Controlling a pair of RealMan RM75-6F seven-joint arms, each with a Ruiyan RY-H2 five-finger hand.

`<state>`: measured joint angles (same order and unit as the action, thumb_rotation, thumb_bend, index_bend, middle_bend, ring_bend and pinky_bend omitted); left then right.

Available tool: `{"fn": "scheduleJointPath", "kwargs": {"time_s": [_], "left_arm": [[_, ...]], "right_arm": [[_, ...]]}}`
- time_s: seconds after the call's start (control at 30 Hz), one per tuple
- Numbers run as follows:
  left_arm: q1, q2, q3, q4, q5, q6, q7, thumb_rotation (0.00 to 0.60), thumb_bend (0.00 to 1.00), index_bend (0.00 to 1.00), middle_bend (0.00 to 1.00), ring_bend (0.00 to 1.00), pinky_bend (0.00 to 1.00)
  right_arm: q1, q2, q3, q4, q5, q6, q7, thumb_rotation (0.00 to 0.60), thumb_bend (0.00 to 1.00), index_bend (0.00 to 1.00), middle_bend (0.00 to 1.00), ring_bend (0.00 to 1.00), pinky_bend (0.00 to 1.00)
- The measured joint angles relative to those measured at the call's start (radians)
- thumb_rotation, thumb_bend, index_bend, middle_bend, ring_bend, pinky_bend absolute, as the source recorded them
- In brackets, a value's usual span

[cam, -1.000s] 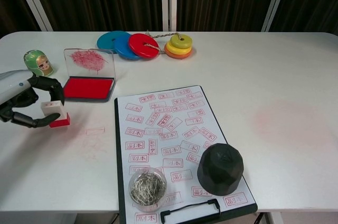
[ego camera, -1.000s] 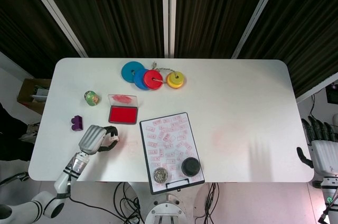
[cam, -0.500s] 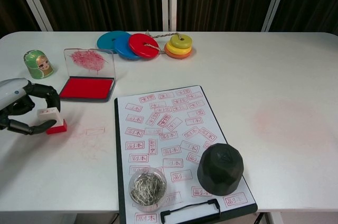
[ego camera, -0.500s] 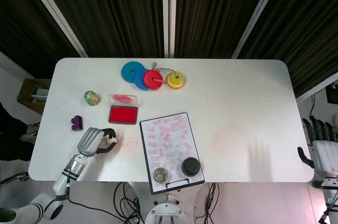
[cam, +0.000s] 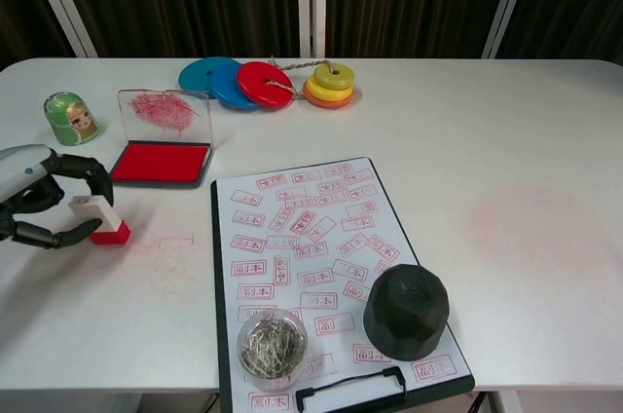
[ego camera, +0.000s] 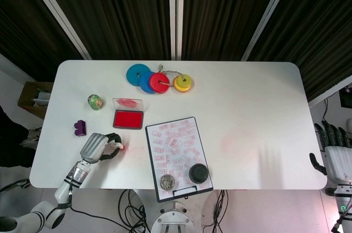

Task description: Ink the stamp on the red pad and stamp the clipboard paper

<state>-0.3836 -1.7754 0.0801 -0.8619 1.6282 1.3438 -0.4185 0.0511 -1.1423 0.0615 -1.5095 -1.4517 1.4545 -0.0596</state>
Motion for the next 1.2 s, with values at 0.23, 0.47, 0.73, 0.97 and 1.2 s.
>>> {"fn": "scheduleJointPath", "kwargs": {"time_s": [0.23, 0.47, 0.73, 0.97, 1.2], "left_arm": [[-0.002, 0.001, -0.001, 0.002, 0.006, -0.002, 0.001, 0.600, 0.38, 0.42, 0.49, 1.00, 1.00], [0.000, 0.003, 0.000, 0.003, 0.012, 0.004, 0.003, 0.600, 0.38, 0.41, 0.48, 1.00, 1.00], [-0.002, 0.011, -0.009, 0.003, 0.020, 0.028, 0.011, 0.600, 0.33, 0.35, 0.42, 1.00, 1.00], [-0.007, 0.084, -0.045, -0.082, 0.015, 0.080, 0.008, 0.600, 0.19, 0.33, 0.42, 0.99, 1.00], [0.023, 0.312, -0.059, -0.330, -0.002, 0.127, 0.140, 0.595, 0.16, 0.35, 0.32, 0.49, 0.69]], "right_arm": [[0.000, -0.001, 0.000, 0.001, 0.001, -0.001, 0.001, 0.600, 0.28, 0.00, 0.00, 0.00, 0.00], [0.001, 0.000, 0.001, 0.001, 0.003, -0.002, 0.000, 0.600, 0.28, 0.00, 0.00, 0.00, 0.00], [0.000, 0.003, 0.002, -0.004, 0.003, 0.000, -0.003, 0.600, 0.28, 0.00, 0.00, 0.00, 0.00], [0.001, 0.010, 0.006, -0.014, 0.001, 0.007, -0.004, 0.600, 0.28, 0.00, 0.00, 0.00, 0.00], [-0.005, 0.023, 0.011, -0.028, -0.005, 0.028, 0.002, 0.600, 0.28, 0.00, 0.00, 0.00, 0.00]]}}
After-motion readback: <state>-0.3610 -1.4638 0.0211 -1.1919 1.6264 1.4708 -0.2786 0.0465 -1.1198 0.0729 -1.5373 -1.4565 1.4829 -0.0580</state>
